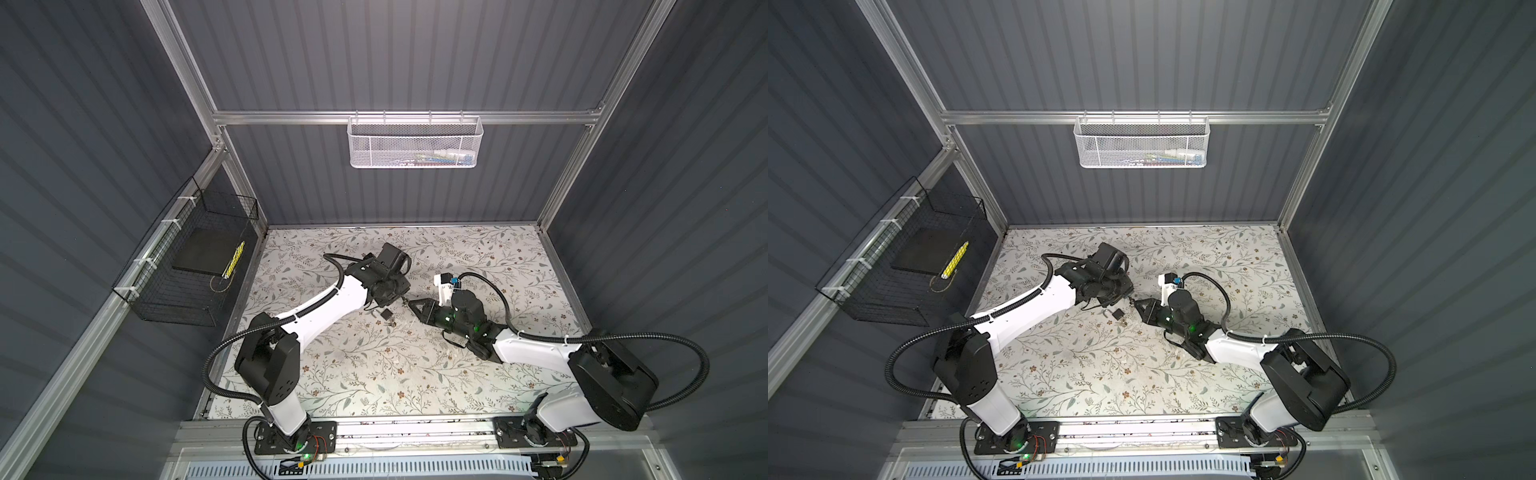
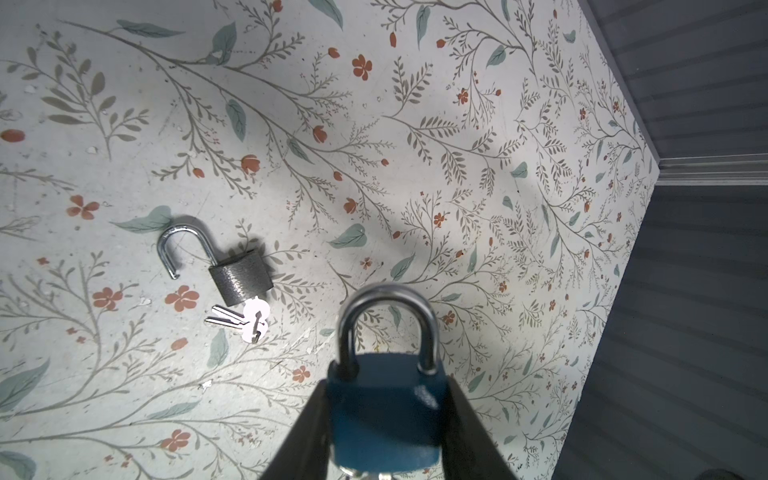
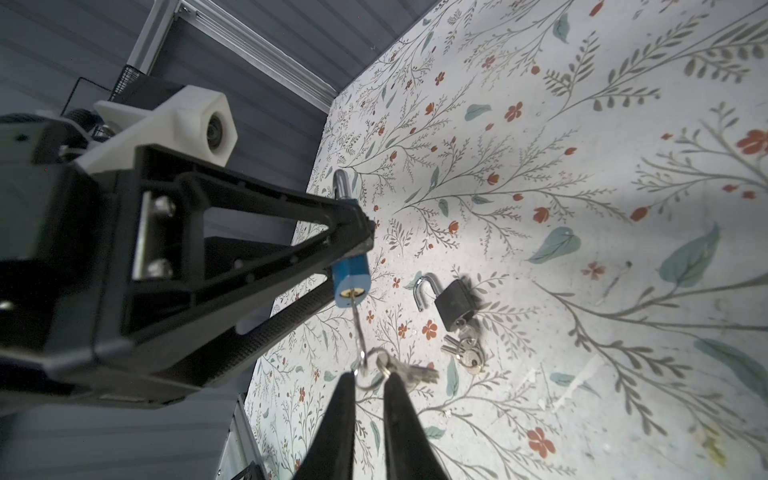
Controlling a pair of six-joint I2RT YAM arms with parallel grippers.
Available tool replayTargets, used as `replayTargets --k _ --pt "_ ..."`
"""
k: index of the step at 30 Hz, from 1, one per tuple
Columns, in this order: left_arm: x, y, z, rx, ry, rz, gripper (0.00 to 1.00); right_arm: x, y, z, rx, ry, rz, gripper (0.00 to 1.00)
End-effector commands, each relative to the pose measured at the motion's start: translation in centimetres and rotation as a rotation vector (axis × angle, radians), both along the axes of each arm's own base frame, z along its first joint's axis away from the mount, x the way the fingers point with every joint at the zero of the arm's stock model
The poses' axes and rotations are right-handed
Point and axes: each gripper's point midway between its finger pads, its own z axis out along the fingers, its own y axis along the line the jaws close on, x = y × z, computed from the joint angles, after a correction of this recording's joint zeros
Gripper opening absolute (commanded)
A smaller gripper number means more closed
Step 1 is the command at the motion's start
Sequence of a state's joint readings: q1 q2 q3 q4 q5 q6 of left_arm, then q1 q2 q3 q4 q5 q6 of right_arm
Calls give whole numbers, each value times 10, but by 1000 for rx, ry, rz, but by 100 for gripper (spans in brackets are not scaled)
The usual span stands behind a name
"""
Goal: Unlock with the key
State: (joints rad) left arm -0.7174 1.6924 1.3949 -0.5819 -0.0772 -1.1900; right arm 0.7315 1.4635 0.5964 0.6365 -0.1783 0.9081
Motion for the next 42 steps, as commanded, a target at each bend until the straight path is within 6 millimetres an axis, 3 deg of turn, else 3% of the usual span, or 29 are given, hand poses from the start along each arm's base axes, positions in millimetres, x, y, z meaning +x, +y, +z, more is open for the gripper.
replayTargets --k 1,12,30,42 --pt "-3 0 14 -25 -24 -10 21 1 5 4 13 -24 20 15" --pt "-6 -4 13 -50 -14 -21 21 9 11 7 11 -37 17 4" --pt "-17 -19 12 -102 9 -69 16 31 18 20 0 -75 -3 1" --pt "-16 -27 17 -139 -5 -93 15 32 15 21 0 -75 -10 0"
